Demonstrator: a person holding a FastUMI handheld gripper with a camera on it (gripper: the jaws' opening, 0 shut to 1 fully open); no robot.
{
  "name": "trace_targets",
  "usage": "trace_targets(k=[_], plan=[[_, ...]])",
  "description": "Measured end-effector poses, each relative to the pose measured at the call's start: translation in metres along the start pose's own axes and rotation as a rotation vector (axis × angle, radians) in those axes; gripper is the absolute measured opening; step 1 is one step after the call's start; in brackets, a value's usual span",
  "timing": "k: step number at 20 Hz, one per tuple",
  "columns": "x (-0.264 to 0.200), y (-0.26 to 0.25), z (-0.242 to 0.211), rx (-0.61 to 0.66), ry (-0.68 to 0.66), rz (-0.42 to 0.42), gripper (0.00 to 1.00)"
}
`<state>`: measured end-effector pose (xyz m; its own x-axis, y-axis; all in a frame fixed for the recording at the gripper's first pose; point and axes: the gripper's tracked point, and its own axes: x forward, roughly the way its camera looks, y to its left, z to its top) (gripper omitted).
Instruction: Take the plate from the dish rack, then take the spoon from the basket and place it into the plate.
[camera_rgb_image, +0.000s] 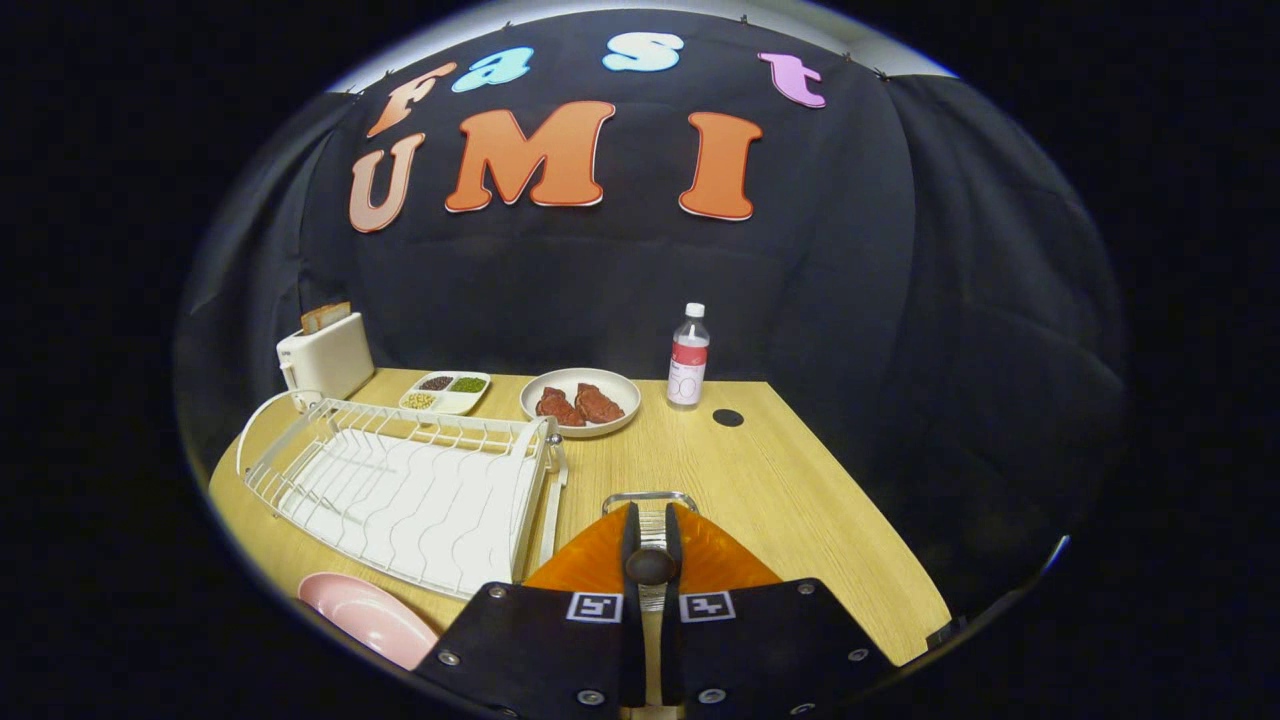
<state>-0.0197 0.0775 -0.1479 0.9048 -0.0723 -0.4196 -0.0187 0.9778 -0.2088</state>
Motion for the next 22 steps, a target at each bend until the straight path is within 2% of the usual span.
trace_targets(k=[5, 9, 17, 22], plan=[[-0.039, 0.013, 0.022, 0.018, -0.051, -0.024, 0.06], [-0.073, 0.037, 0.023, 0.054, -0.066, -0.028, 0.06], [-0.129, 0.106, -0.007, 0.075, -0.046, 0.002, 0.06], [-0.145, 0.154, -0.03, 0.083, -0.017, 0.051, 0.06]])
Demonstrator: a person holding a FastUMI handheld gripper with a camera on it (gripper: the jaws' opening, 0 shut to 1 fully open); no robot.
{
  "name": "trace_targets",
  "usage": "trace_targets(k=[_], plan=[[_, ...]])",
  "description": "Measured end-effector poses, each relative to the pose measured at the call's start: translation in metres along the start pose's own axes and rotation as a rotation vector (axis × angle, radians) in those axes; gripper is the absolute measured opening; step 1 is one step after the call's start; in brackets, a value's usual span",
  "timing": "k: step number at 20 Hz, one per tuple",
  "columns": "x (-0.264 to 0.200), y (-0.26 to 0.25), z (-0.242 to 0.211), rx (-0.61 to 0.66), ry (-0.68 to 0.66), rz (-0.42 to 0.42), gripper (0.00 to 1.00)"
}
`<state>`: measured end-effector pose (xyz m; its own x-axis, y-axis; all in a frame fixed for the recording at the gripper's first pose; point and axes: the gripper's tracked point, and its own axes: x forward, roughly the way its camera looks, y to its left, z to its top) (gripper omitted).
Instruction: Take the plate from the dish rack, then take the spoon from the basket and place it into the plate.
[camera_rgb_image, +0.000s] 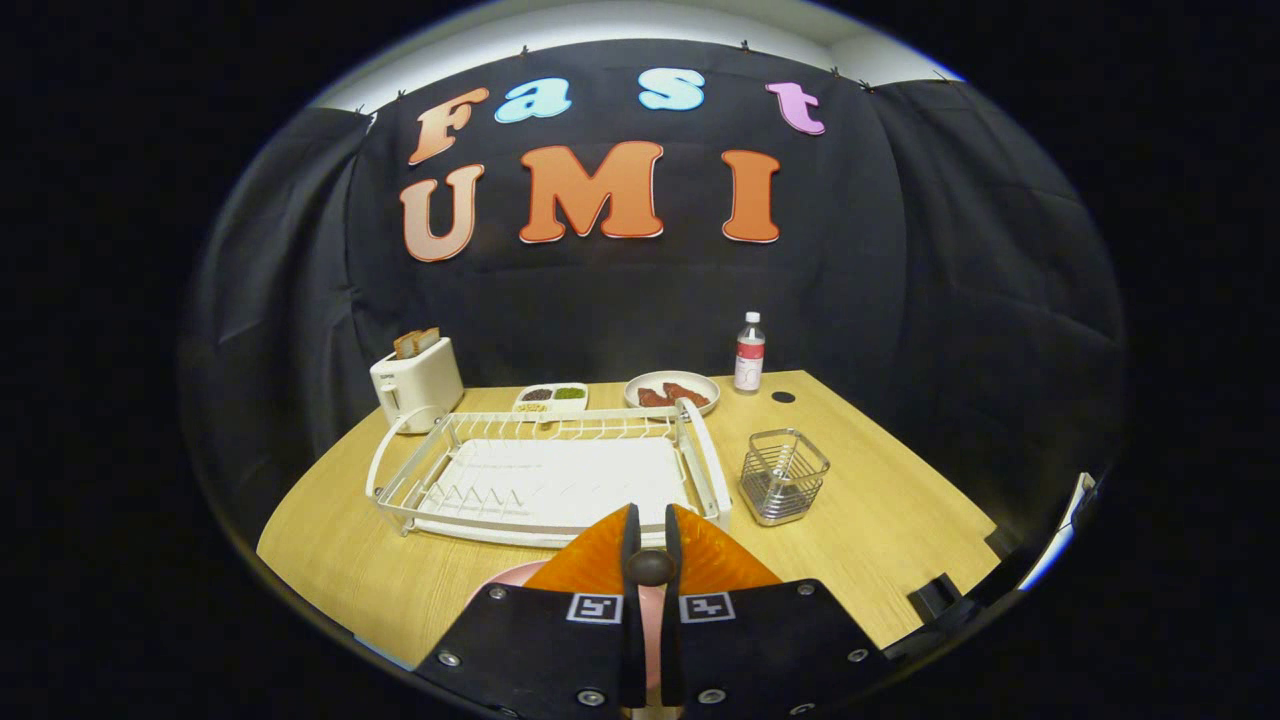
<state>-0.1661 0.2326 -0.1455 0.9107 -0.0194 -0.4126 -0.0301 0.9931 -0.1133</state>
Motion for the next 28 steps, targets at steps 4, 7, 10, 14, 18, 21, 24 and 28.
trace_targets(k=[4, 7, 10, 14, 18, 21, 24, 28], plan=[[0.003, 0.028, -0.016, -0.013, 0.018, 0.031, 0.06], [0.01, 0.042, -0.031, -0.021, 0.044, 0.049, 0.06], [0.017, 0.055, -0.043, -0.029, 0.059, 0.076, 0.06], [0.02, 0.069, -0.059, -0.05, 0.086, 0.107, 0.06], [0.021, 0.067, -0.066, -0.049, 0.094, 0.1, 0.11], [0.022, 0.06, -0.087, -0.047, 0.169, 0.082, 0.17], [0.022, 0.054, -0.101, -0.031, 0.207, 0.066, 0.32], [0.021, 0.049, -0.102, -0.029, 0.219, 0.066, 0.64]])
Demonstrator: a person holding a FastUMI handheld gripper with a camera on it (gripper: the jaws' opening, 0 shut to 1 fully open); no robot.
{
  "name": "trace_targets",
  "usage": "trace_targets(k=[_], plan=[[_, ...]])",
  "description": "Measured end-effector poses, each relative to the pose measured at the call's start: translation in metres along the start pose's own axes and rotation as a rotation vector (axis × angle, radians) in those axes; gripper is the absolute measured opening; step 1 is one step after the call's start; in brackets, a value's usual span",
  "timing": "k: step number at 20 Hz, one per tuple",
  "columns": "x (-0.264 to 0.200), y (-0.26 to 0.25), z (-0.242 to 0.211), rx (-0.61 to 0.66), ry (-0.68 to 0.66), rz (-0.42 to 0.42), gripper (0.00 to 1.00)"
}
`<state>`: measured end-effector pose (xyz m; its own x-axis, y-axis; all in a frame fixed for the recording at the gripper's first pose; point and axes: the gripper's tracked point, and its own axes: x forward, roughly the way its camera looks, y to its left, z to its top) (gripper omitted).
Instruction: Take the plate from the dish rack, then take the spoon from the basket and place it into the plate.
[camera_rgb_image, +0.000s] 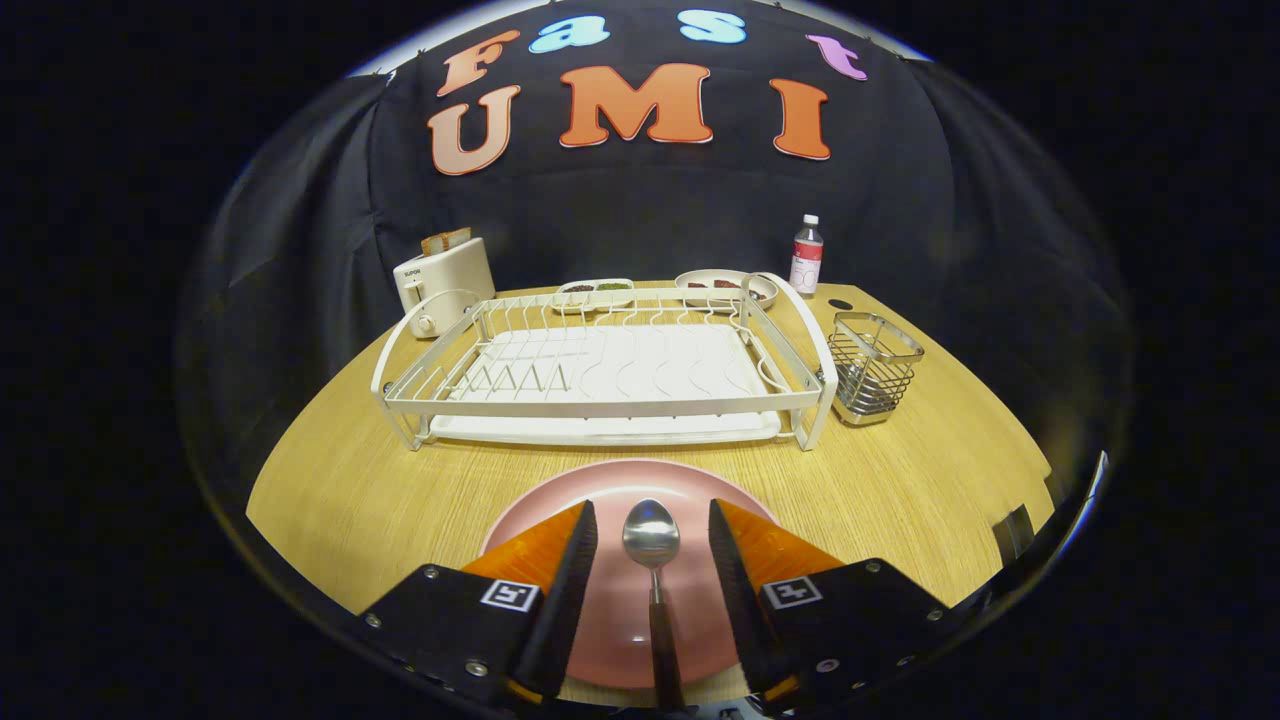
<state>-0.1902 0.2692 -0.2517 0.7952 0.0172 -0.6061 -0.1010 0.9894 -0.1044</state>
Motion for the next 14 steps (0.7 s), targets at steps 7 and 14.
trace_targets(k=[7, 14], plan=[[-0.004, -0.018, 0.037, 0.025, -0.047, -0.013, 0.98], [-0.022, -0.07, 0.115, 0.005, -0.163, -0.077, 0.98]])
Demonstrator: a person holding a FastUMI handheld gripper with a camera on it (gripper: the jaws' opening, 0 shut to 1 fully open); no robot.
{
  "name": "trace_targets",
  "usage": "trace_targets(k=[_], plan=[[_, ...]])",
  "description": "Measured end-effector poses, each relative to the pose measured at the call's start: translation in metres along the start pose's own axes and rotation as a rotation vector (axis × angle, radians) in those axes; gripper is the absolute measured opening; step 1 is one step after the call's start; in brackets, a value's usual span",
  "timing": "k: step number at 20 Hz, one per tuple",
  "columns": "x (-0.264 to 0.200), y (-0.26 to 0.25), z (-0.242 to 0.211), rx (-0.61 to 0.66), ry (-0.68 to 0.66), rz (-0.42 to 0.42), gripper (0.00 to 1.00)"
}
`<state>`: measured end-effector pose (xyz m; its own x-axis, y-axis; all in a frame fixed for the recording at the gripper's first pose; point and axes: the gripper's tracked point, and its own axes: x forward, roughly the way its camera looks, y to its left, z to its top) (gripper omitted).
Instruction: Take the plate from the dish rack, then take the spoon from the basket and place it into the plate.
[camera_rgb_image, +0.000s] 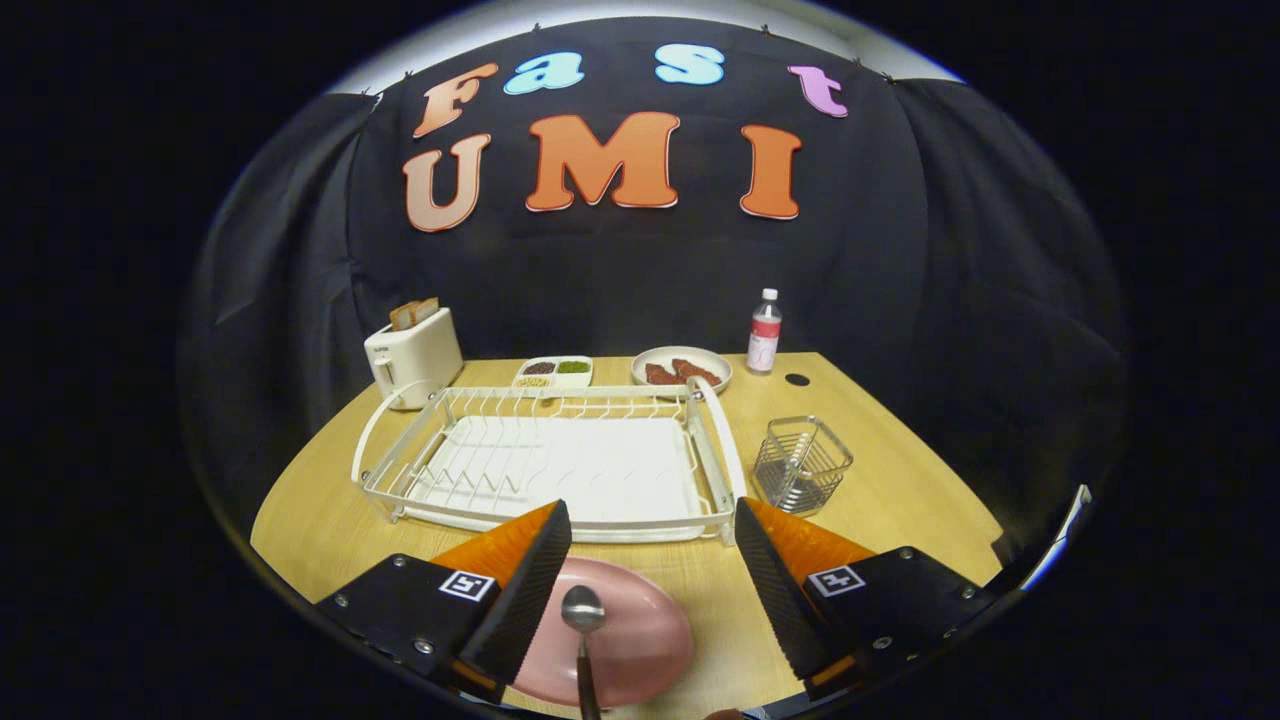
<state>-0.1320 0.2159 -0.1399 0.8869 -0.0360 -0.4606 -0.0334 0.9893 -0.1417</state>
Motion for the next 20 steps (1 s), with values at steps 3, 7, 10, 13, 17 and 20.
trace_targets(k=[3, 7, 10, 13, 17, 20], plan=[[0.001, -0.027, 0.033, 0.009, -0.045, -0.022, 0.98], [0.004, -0.062, 0.072, 0.007, -0.103, -0.049, 0.98], [0.005, -0.083, 0.089, 0.012, -0.126, -0.052, 0.98], [0.005, -0.102, 0.105, 0.004, -0.154, -0.048, 0.98], [0.002, -0.127, 0.126, 0.01, -0.197, -0.037, 0.98], [0.001, -0.147, 0.134, 0.017, -0.216, -0.039, 0.98]])
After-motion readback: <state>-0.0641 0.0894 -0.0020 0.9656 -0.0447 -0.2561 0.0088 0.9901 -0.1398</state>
